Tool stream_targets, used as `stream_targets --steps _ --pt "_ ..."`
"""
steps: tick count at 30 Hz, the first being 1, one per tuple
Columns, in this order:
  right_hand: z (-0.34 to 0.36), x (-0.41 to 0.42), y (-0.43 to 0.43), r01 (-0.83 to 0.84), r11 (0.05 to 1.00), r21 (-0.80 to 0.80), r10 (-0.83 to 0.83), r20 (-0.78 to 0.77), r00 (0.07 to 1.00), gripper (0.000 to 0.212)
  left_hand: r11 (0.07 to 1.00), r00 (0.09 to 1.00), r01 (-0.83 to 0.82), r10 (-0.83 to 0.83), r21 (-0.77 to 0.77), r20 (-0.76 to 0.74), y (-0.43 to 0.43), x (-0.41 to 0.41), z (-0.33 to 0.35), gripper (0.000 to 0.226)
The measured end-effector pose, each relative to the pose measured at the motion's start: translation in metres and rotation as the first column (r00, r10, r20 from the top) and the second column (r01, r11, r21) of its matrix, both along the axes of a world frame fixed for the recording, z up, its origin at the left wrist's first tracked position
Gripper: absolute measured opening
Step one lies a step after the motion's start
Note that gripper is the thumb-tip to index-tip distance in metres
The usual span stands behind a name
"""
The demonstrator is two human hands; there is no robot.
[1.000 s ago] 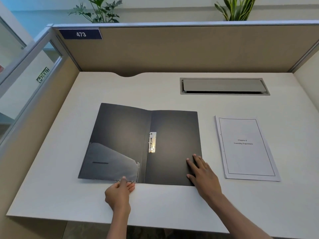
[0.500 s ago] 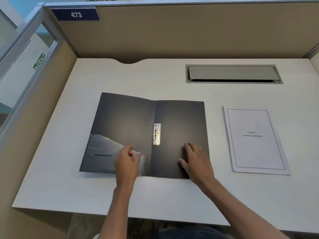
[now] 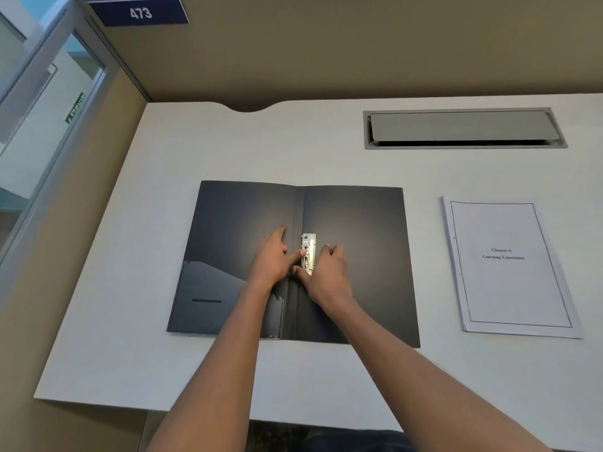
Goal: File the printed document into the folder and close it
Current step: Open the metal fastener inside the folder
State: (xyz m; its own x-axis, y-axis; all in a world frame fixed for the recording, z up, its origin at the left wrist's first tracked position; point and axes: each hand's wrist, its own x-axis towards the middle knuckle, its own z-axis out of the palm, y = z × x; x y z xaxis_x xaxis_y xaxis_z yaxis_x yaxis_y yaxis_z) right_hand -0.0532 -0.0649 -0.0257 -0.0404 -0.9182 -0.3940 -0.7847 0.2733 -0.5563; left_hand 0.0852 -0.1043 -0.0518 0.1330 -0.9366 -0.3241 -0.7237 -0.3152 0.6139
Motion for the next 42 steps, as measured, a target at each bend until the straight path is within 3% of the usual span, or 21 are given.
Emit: stream_targets --steps 23,29,32,35,42 --pt "-0.014 -0.003 0.003 0.0 0.997 -0.072 -0.001 -0.015 1.0 0.077 0.996 0.997 -0.059 0.062 0.059 -0.039 -0.006 -0.002 -0.006 0.102" --pt "-0.011 -0.005 0.0 0.006 0.999 -0.037 -0.005 0.014 1.0 0.078 0.992 0.987 -0.064 0.078 0.109 -0.137 -0.007 0.005 -0.004 0.103" --pt "-0.008 -0.006 -0.002 0.018 1.0 -0.014 -0.017 0.042 0.999 0.08 0.992 0.979 -0.044 0.067 0.122 -0.191 -0.007 0.008 -0.002 0.091" --pt "-0.005 -0.006 -0.001 0.015 1.0 -0.019 -0.014 0.047 0.999 0.066 0.992 0.975 -0.016 0.043 0.125 -0.216 -0.004 0.014 0.001 0.079" --pt "0.01 0.002 -0.004 -0.131 0.961 -0.245 0.154 0.079 0.985 0.027 0.99 0.987 0.064 -0.044 0.123 -0.158 -0.003 0.012 0.004 0.098"
